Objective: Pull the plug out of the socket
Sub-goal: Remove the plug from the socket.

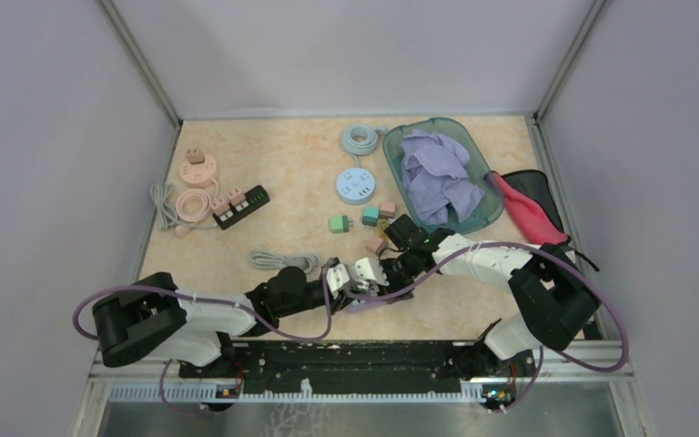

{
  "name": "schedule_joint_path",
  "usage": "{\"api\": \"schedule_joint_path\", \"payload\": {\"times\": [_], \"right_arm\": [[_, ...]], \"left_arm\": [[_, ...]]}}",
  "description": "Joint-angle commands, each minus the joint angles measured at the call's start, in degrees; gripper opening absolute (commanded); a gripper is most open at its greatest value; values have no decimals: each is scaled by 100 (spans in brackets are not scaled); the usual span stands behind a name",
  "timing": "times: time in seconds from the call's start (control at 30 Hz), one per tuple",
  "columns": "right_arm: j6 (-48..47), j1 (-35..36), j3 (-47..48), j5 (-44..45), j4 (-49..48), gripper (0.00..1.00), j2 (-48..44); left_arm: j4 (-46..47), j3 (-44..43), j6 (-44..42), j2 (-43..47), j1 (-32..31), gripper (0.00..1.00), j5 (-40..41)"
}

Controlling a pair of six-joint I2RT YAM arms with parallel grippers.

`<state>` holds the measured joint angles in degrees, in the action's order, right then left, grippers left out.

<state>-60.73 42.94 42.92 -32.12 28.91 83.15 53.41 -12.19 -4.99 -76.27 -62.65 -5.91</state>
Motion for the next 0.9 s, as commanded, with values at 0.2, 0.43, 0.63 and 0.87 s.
{"api": "schedule_joint_path", "payload": {"times": [0.2, 0.43, 0.63, 0.87], "right_arm": [[84, -26, 287, -189, -318, 0, 25], [88, -46, 296, -200, -317, 0, 19], [102, -83, 305, -239, -307, 0, 1], [102, -110, 305, -260, -313, 0, -1]], "left_arm": [[-1522, -950, 46, 12, -74, 0, 323], [-1177, -789, 788, 208, 282, 0, 166], [209, 27, 763, 640, 298, 0, -92], [1011, 495, 397, 807, 289, 0, -567]]}}
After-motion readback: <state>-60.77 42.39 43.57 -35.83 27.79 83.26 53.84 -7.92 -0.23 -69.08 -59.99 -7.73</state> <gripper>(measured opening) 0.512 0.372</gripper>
